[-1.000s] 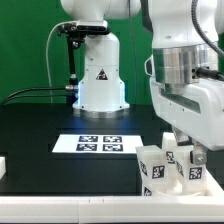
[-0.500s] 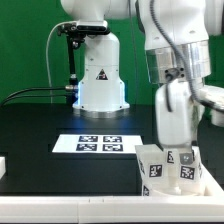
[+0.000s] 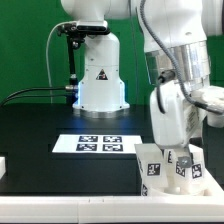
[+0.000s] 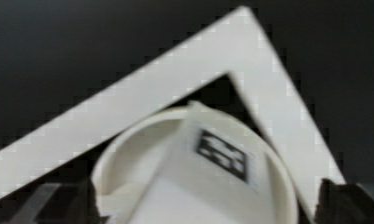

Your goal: Assemble stool

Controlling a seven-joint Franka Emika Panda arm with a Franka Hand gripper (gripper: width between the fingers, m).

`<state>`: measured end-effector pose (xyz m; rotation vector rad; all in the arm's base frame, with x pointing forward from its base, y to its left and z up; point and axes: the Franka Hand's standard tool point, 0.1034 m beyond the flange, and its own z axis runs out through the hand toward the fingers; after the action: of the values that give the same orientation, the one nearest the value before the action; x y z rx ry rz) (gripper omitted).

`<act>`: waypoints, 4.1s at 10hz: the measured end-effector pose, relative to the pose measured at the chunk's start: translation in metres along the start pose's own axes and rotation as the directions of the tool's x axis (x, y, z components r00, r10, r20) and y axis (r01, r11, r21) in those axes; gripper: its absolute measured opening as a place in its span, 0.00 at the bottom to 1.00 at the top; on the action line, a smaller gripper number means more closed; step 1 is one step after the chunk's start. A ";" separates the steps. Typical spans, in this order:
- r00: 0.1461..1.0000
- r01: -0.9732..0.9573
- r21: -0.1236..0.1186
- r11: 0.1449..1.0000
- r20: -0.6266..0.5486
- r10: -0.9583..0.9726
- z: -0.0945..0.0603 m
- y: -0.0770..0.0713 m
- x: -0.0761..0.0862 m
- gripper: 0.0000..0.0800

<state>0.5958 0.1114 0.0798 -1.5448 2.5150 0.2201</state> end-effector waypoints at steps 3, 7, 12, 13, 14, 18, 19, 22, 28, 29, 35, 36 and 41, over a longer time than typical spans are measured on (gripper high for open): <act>0.911 0.412 -0.052 0.910 0.035 -0.411 -0.017 0.000 -0.013 0.81; 0.791 0.612 -0.043 0.790 0.035 -0.611 -0.018 -0.003 -0.011 0.81; 0.159 0.984 -0.090 0.157 0.020 -0.987 -0.020 -0.007 -0.011 0.81; 0.154 0.984 -0.090 0.152 0.020 -0.988 -0.021 -0.009 -0.009 0.81; 0.080 0.993 -0.093 0.077 0.024 -0.997 -0.021 -0.010 -0.007 0.81; -0.416 0.896 -0.136 -0.423 0.072 -0.906 -0.019 -0.010 -0.007 0.81; -0.475 0.865 -0.144 -0.481 0.078 -0.876 -0.018 -0.007 -0.011 0.81; -0.584 0.794 -0.140 -0.592 0.097 -0.806 -0.019 -0.010 -0.007 0.81; -0.585 0.795 -0.160 -0.585 0.049 -0.809 0.005 -0.001 -0.006 0.81; -0.576 0.802 -0.161 -0.575 0.047 -0.816 0.005 -0.002 -0.006 0.81; -0.252 0.954 -0.171 -0.247 -0.011 -0.968 0.004 -0.001 -0.006 0.42; -0.142 0.976 -0.170 -0.135 -0.032 -0.989 0.004 -0.002 -0.006 0.42; 0.571 0.811 -0.082 0.579 -0.098 -0.815 0.005 0.001 -0.005 0.42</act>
Offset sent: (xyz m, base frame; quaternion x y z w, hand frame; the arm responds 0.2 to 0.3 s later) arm 0.0000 0.0000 0.0000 0.0000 0.0000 -0.1938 0.9810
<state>0.5973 0.1171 0.0764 -2.5965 1.5678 0.0104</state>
